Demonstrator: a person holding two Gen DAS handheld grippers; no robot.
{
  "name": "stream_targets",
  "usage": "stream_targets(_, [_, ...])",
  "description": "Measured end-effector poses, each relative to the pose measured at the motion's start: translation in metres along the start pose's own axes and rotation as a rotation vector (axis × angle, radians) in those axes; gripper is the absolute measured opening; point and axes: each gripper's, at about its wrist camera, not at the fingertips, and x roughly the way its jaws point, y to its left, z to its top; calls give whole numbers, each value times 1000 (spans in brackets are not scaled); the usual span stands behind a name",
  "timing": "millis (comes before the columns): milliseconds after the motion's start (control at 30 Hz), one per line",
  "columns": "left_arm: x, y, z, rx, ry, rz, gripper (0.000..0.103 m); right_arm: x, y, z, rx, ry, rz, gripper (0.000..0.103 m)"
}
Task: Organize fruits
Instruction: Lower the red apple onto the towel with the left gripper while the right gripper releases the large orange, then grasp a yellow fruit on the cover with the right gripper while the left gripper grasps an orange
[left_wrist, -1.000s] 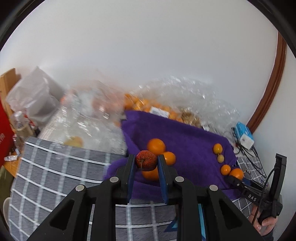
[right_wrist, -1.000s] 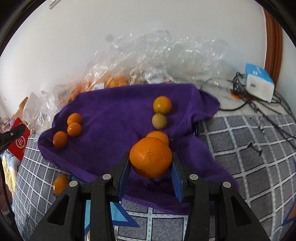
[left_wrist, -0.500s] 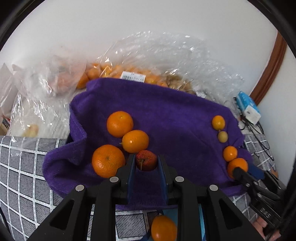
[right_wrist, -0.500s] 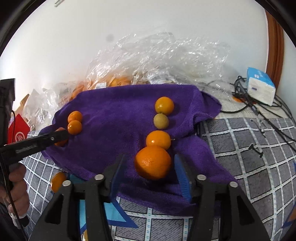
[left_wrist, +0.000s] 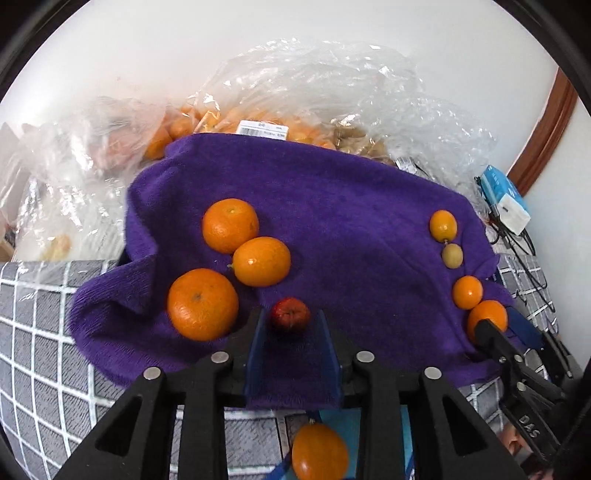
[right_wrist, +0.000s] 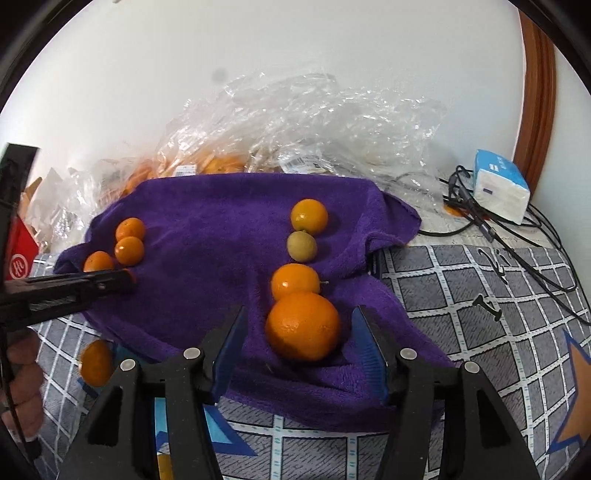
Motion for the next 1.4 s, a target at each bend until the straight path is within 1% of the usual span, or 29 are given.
stream_targets(167, [-33,9,-12,-12,-64,-15,43,-11,-1,3,17,-26,20,60])
stream_targets(267, [-57,18,-25,-18,-122,-15,48,-21,0,6,24,-38,37,61])
stream_targets(333, [-70,23,-34,-11,-151,-9,50,-30,-2,8,60,-52,65,61])
stream_targets(433, [-81,34,-50,-19,-179,1,51,-47,0,8,90,-53,94,61])
stream_targets(467, [-81,37,-54,-28,-176,7,51,-52,3,6,83,-54,90,61])
stream_targets(567, [-78,51,-70,-68,-153,19,51,-67,19,-3,16,-51,44,61])
stream_targets(633, [-74,58,-81,-84,-140,24,50,-78,31,-16,-20,-55,53,61])
stream_targets(733, [-66,69,-98,-85,-134,72,50,-81,43,-36,-37,-33,66,61])
stream_targets(833, [-60,78,-111,-96,-135,69,50,-75,50,-58,-41,7,106,60])
stream_targets(867, [-58,81,-115,-99,-136,60,50,-72,52,-63,-39,23,112,59])
stream_targets(933, [-59,84,-118,-100,-146,50,49,-67,55,-69,-44,46,128,54])
stream_targets(1000, [-61,86,-118,-106,-161,25,49,-61,59,-72,-55,63,124,51])
stream_targets(1067, [-57,87,-118,-111,-139,34,49,-56,64,-75,-75,80,111,45])
stream_targets(1133, [-58,86,-119,-105,-145,41,49,-52,68,-78,-88,89,108,38])
stream_targets(1167, [-57,86,-119,-105,-143,44,49,-50,70,-80,-93,96,106,35])
stream_targets(1200, [-57,86,-119,-104,-145,46,49,-48,71,-81,-97,101,101,30])
stream_targets(1233, [-57,86,-119,-106,-145,48,49,-46,72,-82,-100,107,94,28])
stream_targets(1400, [-58,85,-121,-101,-145,68,49,-46,73,-86,-107,97,81,28])
